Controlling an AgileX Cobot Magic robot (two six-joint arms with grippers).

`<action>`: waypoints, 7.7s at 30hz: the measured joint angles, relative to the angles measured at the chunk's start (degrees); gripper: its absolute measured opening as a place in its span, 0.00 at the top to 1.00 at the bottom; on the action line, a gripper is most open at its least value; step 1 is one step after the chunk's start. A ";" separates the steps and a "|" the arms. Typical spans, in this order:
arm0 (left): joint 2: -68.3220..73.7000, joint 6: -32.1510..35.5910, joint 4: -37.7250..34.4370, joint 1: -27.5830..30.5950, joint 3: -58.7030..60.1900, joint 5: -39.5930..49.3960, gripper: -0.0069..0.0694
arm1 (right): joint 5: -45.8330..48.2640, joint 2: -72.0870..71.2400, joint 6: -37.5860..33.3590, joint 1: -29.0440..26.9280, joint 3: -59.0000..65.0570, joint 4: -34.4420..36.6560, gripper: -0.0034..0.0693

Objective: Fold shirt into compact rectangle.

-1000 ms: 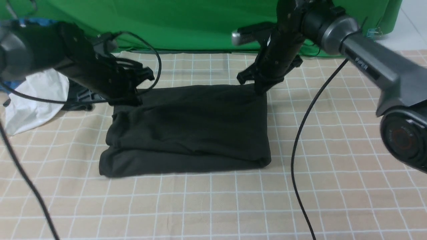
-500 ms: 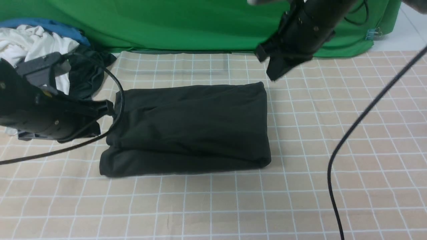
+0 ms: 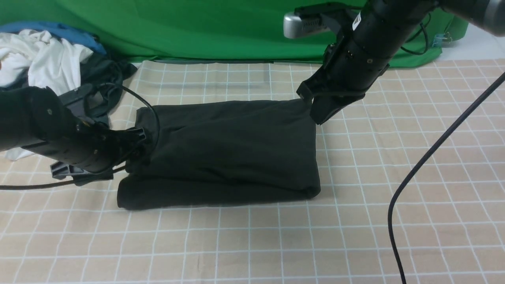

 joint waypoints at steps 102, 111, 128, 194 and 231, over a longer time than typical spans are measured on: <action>8.43 -1.89 5.28 -6.94 -12.57 22.26 0.89 | -12.86 10.23 -4.19 5.14 3.69 12.96 0.90; 8.43 -2.32 6.28 -6.94 -12.69 22.30 0.89 | -14.02 18.12 -4.29 5.60 3.64 14.74 0.90; 6.44 -2.72 6.53 -4.69 -12.75 23.78 0.89 | -3.11 11.84 0.12 3.10 6.04 -5.28 0.90; -88.36 -11.14 5.92 -4.69 27.73 11.75 0.89 | -77.82 -98.07 -0.52 -3.93 82.75 -7.26 0.81; -95.01 -2.72 9.75 0.65 53.20 -10.00 0.89 | -77.38 -98.07 -0.70 -3.93 82.75 -7.26 0.71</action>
